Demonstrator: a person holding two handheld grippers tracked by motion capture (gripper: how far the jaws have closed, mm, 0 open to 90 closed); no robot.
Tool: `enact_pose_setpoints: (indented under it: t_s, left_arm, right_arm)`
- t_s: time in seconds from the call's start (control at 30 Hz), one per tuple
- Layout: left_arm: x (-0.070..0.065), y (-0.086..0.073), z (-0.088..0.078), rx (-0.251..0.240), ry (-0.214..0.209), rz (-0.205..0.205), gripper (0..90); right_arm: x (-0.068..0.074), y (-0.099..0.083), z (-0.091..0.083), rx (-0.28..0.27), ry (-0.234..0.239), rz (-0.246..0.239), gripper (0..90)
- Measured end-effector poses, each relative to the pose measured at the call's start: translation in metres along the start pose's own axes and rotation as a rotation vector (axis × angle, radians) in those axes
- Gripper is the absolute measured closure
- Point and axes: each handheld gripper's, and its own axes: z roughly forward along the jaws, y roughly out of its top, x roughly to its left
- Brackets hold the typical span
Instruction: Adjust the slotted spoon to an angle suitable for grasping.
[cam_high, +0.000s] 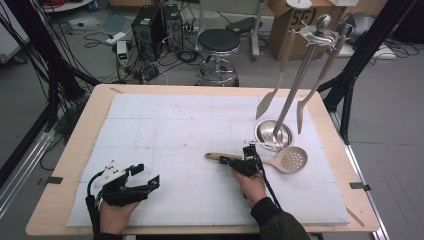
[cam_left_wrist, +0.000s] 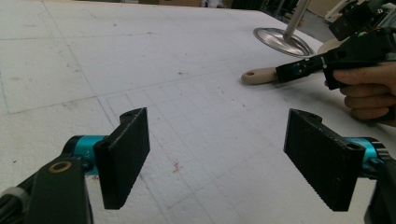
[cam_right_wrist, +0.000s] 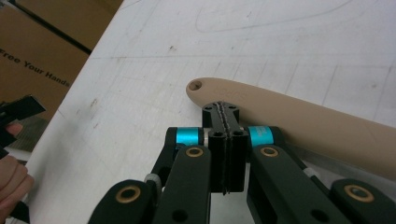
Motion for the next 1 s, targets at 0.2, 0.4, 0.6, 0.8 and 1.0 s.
enact_pose_setpoints:
  t_s: [0.2,0.4,0.6,0.8,1.0]
  left_arm:
    - [0.001,0.000,0.000,-0.002,-0.001,-0.004,23.1]
    - [0.001,0.000,-0.001,-0.003,-0.001,-0.005,23.1]
    - [0.002,0.000,-0.001,-0.003,0.000,-0.008,23.1]
    - [0.000,0.000,0.000,-0.002,0.000,-0.005,23.1]
    - [0.000,0.000,0.000,0.004,-0.002,-0.006,23.0]
  right_arm:
    - [-0.002,0.006,0.004,-0.006,-0.015,0.008,90.0]
    - [-0.004,0.011,0.007,-0.010,-0.029,0.010,90.0]
    - [-0.006,0.015,-0.007,-0.027,-0.033,0.002,90.0]
    - [-0.022,0.027,-0.040,-0.074,-0.091,0.018,90.0]
    - [-0.046,0.034,-0.069,-0.085,-0.197,0.020,90.0]
